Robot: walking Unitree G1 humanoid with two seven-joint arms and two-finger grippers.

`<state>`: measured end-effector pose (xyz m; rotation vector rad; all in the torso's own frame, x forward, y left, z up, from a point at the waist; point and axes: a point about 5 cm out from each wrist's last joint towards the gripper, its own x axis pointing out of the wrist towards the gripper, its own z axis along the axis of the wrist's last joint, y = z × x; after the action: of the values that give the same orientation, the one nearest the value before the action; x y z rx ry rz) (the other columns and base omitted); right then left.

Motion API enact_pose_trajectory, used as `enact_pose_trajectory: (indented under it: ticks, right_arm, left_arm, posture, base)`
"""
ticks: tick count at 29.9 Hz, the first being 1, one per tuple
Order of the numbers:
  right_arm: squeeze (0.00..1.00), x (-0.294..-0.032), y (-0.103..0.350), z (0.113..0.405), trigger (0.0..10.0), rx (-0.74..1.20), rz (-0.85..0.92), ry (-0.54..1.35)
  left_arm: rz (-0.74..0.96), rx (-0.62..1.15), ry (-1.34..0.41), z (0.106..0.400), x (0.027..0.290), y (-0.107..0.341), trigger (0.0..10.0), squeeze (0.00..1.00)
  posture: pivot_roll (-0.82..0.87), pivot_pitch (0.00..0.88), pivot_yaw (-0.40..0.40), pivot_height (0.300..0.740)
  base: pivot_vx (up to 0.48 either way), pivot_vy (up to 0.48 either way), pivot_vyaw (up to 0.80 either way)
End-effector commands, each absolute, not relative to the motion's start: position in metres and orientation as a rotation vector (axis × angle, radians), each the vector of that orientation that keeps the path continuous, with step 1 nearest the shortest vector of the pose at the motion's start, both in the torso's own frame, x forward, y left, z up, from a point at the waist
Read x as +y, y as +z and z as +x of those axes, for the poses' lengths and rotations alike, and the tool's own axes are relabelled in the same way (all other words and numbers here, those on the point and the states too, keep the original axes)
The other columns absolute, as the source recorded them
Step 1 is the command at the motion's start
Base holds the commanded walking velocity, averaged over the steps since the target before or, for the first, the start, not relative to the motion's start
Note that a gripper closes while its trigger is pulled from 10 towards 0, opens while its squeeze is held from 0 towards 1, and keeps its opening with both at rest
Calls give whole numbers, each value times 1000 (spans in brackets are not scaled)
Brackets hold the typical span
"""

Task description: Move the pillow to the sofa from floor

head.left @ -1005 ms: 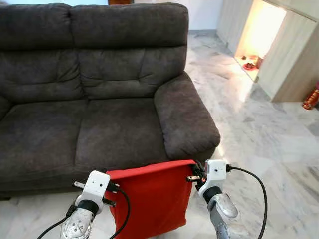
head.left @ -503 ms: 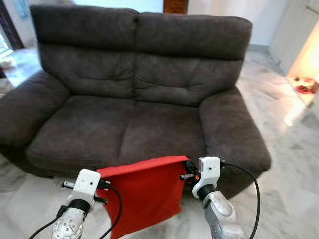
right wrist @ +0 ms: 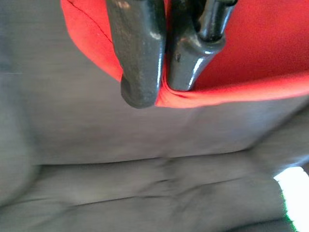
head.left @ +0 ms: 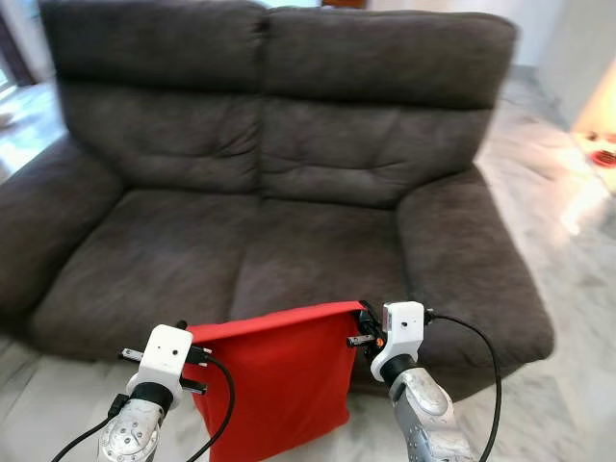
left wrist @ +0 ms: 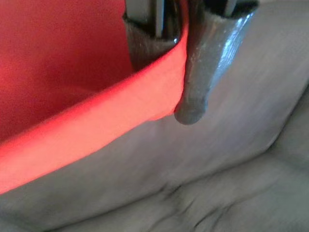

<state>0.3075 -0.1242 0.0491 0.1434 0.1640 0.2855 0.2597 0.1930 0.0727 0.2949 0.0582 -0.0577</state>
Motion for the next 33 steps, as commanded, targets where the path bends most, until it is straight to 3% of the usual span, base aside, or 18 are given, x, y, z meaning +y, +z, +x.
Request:
enact_pose_trajectory:
  ticks: [1,21,24,25,33]
  right_arm:
    - [0,-145,63,315,10000,84,150,172]
    - [0,-158,72,324,10000,51,157,70]
    - [0,-164,92,334,10000,-24,161,49]
    - [0,-170,121,345,10000,-133,173,26]
    - [0,-185,167,356,10000,-297,178,-50]
  left_arm:
    - [300,47,-4,256,210,78,10000,0]
    - [320,-9,-138,264,202,95,10000,0]
    - [343,-87,-99,275,209,118,10000,0]
    - [355,-174,-67,282,215,144,10000,0]
    - [343,-299,-52,289,218,186,10000,0]
  posture:
    - [143,98,4,740]
    - [151,99,9,740]
    - [152,96,10,740]
    - [152,96,11,740]
    - [154,98,12,740]
  base:
    - [416,0,0]
    - [0,0,0]
    - [0,0,0]
    - [0,0,0]
    - [0,0,0]
